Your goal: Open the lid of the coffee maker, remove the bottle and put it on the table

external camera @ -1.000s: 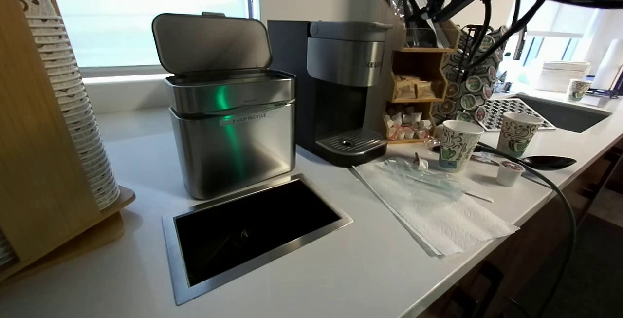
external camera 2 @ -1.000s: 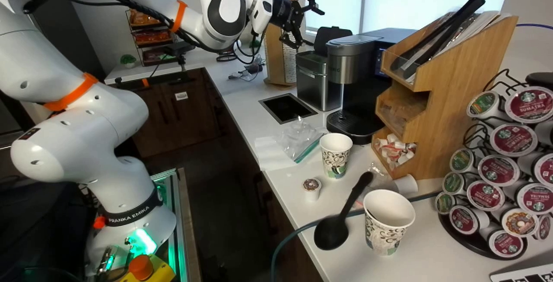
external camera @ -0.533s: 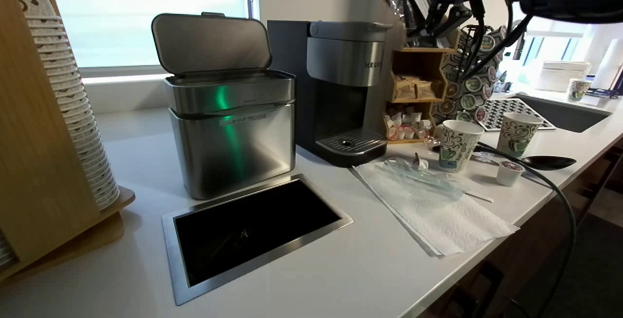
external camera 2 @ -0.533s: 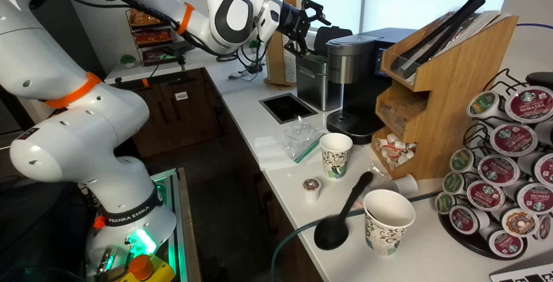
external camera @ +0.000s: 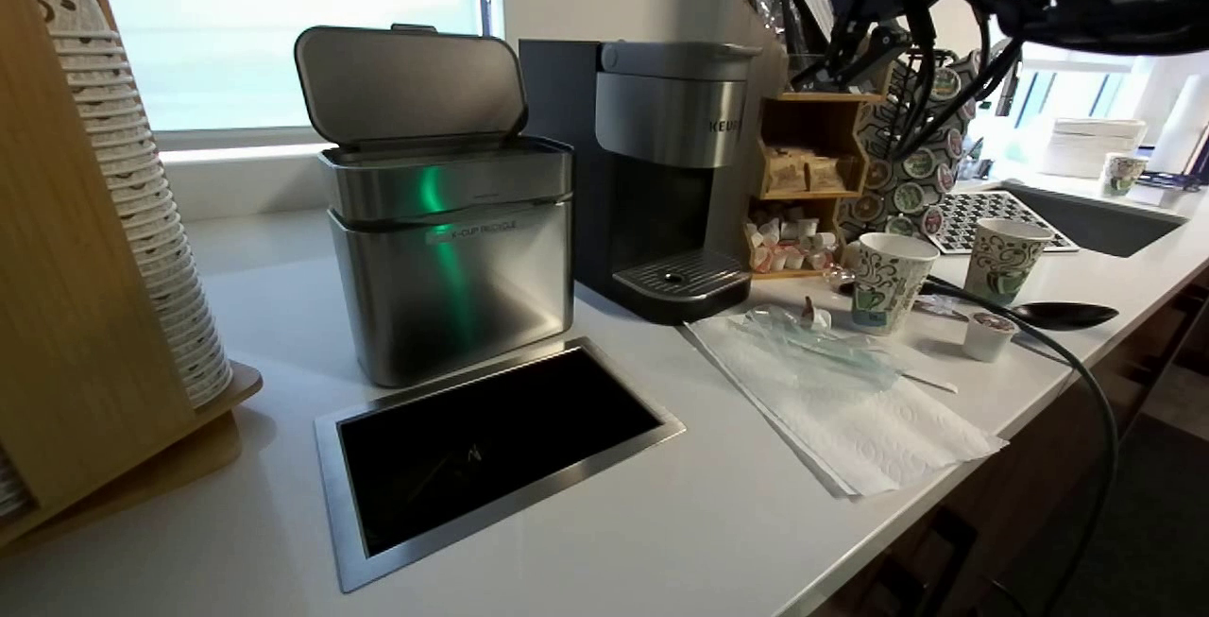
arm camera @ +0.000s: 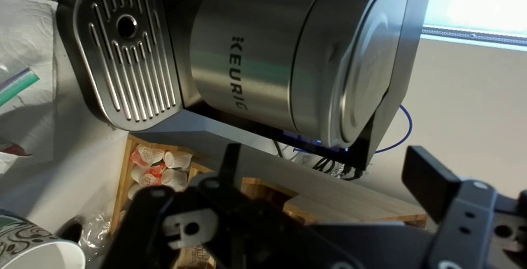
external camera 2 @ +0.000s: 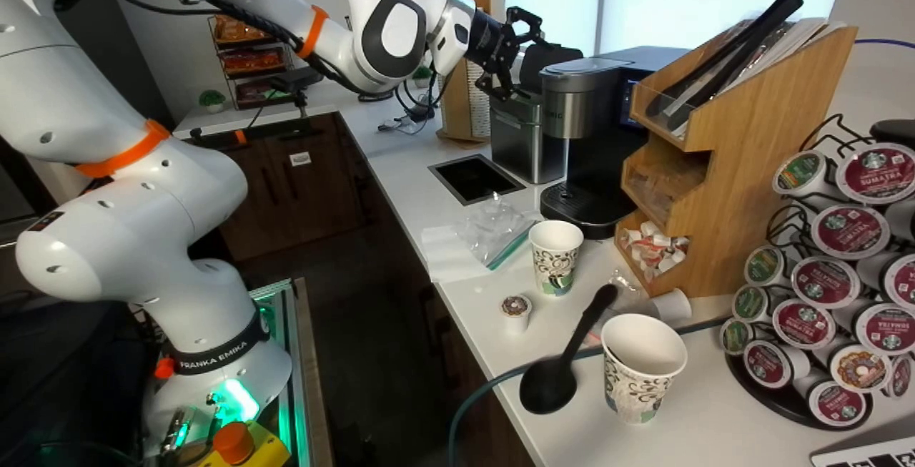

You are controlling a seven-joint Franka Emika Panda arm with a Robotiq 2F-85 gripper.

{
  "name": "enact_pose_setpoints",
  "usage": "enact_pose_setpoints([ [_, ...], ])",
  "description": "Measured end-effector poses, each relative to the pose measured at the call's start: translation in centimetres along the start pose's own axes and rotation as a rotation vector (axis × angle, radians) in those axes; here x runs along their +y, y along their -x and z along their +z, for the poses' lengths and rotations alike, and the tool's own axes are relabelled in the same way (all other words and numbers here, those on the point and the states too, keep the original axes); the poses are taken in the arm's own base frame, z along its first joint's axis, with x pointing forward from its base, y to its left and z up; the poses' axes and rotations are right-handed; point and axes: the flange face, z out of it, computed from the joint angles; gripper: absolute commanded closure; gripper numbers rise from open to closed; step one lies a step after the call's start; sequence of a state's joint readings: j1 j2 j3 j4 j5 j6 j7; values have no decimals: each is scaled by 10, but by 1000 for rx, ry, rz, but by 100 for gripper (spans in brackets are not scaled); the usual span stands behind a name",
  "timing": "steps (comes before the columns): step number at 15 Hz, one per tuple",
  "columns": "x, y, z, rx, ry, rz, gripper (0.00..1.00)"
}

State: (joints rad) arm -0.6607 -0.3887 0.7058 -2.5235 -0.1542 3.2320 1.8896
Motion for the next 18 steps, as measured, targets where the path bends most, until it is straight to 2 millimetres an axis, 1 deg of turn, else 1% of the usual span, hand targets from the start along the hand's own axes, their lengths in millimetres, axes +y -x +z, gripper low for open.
enact_pose_setpoints([
  [3, 0, -9, 10, 0, 12, 19, 0],
  [7, -14, -15, 21, -10, 3, 33, 0],
  [10, -23, -8, 28, -40, -3, 33, 0],
  [14, -26, 4, 40, -86, 9, 37, 0],
  [18, -34, 4, 45, -102, -2, 35, 0],
])
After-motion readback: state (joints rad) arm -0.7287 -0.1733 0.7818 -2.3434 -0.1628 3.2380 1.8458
